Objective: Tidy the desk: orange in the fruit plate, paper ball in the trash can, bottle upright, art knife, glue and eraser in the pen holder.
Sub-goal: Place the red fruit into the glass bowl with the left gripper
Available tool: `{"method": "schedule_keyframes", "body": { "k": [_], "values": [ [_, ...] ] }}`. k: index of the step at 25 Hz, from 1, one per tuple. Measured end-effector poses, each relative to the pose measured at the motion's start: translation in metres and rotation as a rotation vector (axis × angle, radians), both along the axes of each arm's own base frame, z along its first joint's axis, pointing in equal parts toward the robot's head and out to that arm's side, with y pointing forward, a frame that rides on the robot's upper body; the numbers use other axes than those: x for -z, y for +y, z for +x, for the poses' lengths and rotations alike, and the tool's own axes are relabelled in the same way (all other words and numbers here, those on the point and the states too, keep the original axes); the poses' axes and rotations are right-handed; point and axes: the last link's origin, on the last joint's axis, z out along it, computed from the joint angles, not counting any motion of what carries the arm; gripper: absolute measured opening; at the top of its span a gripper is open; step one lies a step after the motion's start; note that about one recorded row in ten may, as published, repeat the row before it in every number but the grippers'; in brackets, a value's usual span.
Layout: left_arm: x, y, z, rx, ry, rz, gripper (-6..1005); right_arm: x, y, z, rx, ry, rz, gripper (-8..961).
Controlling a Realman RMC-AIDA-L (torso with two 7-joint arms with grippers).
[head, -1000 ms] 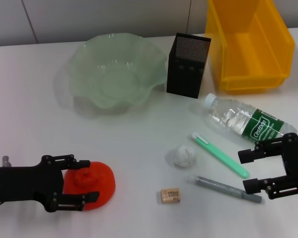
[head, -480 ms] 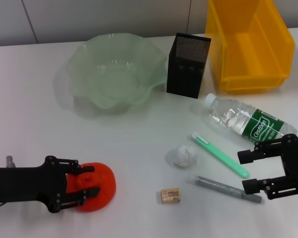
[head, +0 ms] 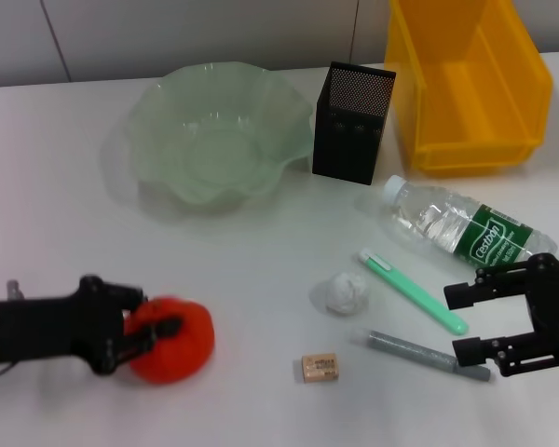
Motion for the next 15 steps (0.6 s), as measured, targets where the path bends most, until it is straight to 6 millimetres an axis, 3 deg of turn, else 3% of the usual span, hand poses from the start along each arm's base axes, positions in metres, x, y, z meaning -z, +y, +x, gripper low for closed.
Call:
{"method": "schedule_keyframes", "body": {
  "k": [3, 8, 10, 11, 12, 14, 15],
  "values": [
    [-0.006, 0.006, 0.006, -0.009, -0.035, 0.027, 218, 0.001, 0.000, 0.000, 0.000, 0.006, -0.002, 685],
    [-0.016, 0.036, 0.038, 0.002, -0.101, 0.067, 186, 0.004, 0.002, 0.000, 0.003, 0.011, 0.001, 685],
    [-0.016, 0.060, 0.059, 0.003, -0.098, 0.093, 179, 0.006, 0.002, 0.001, 0.006, 0.014, 0.002, 685],
    [-0.016, 0.060, 0.059, 0.003, -0.098, 0.093, 175, 0.006, 0.002, 0.001, 0.006, 0.014, 0.002, 685],
    [-0.014, 0.076, 0.072, -0.007, -0.096, 0.121, 171, 0.006, 0.002, 0.002, 0.007, 0.014, 0.001, 685],
    [-0.013, 0.083, 0.079, -0.012, -0.097, 0.134, 163, 0.007, 0.002, 0.002, 0.009, 0.015, -0.001, 686],
    [-0.009, 0.100, 0.093, -0.021, -0.094, 0.169, 159, 0.007, 0.002, 0.002, 0.010, 0.019, -0.001, 686]
  ]
}}
